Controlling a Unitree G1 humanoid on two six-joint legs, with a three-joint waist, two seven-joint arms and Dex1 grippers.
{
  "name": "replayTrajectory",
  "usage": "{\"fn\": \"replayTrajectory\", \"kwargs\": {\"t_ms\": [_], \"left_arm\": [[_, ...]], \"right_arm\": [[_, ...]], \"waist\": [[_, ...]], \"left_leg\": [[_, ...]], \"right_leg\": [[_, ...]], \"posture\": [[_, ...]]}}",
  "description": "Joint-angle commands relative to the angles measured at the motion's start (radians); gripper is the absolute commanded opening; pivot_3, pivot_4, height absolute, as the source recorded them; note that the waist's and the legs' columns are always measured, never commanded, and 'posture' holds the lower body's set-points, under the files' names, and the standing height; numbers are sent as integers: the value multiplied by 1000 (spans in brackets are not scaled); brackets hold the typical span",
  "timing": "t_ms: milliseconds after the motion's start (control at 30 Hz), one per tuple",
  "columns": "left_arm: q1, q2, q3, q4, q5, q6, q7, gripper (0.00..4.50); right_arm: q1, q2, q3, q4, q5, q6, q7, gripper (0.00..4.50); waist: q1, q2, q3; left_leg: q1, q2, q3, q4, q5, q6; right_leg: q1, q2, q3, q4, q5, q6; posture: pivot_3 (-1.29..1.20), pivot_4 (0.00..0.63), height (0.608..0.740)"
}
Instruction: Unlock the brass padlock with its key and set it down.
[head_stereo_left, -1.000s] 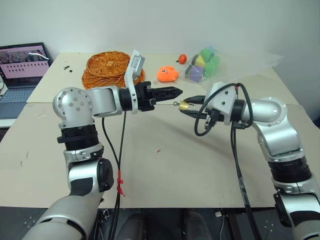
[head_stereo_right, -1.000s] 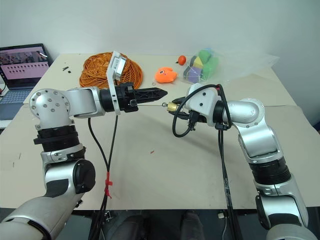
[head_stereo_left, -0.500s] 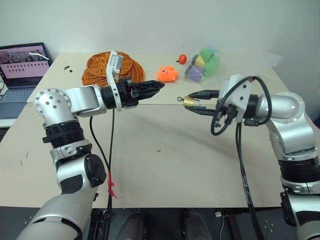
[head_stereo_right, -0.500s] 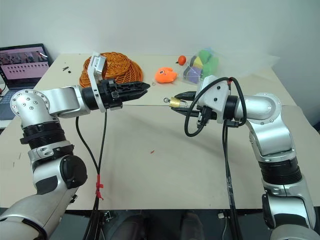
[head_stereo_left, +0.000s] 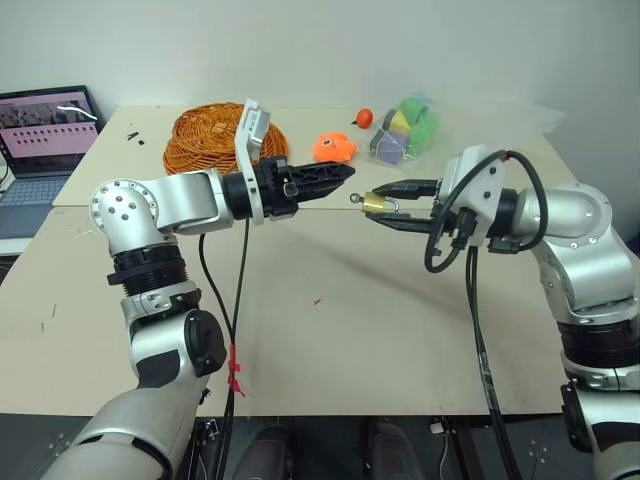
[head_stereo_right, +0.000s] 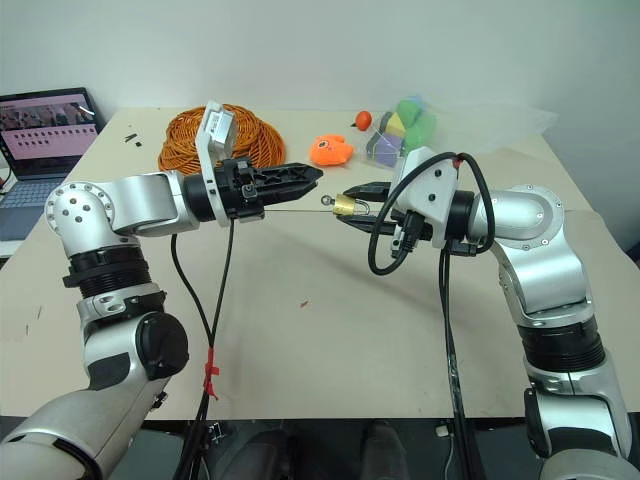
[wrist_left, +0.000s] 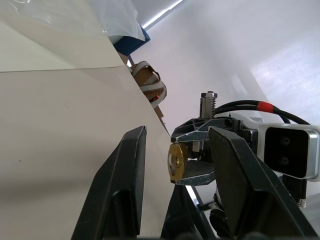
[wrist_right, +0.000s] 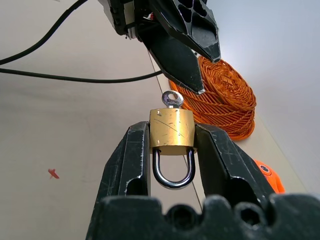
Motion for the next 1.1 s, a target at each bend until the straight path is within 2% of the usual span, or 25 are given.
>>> {"fn": "replayTrajectory", "kwargs": {"t_ms": [33,200,300,400,900,1000,1100], "left_arm": [[5,12,-13,-31,-71,2,38,2063],[30,40,-43,-21,-113,-11,60,2063],[41,57,-68,-15,-138,-19,63,1315],[48,70,-93,-10,-165,-33,66,138],[80,134,-206,-14,-278,-119,89,138],[86,148,-226,-18,-289,-138,85,837],[89,154,-242,-4,-313,-164,107,2010]], "right_arm": [[-11,-13,-31,-17,6,-20,-7,939],[-16,-13,-33,-19,7,-17,-9,939],[-17,-15,-34,-21,7,-16,-10,939],[-16,-16,-34,-22,6,-14,-11,939],[-16,-21,-31,-20,3,-11,-17,939],[-16,-21,-30,-21,1,-11,-18,939],[-15,-21,-30,-23,0,-8,-18,939]], "waist": [[0,0,0],[-1,0,0],[0,0,0],[0,0,0],[0,0,0],[0,0,0],[0,0,0]], "left_leg": [[0,0,0,0,0,0],[0,0,0,0,0,0],[0,0,0,0,0,0],[0,0,0,0,0,0],[0,0,0,0,0,0],[0,0,0,0,0,0],[0,-1,0,0,0,0]], "right_leg": [[0,0,0,0,0,0],[0,0,0,0,0,0],[0,0,0,0,0,0],[0,0,0,0,0,0],[0,0,0,0,0,0],[0,0,0,0,0,0],[0,0,0,0,0,0]], "posture": [[0,150,740],[0,150,740],[0,150,740],[0,150,740],[0,150,740],[0,150,740],[0,150,740]]}}
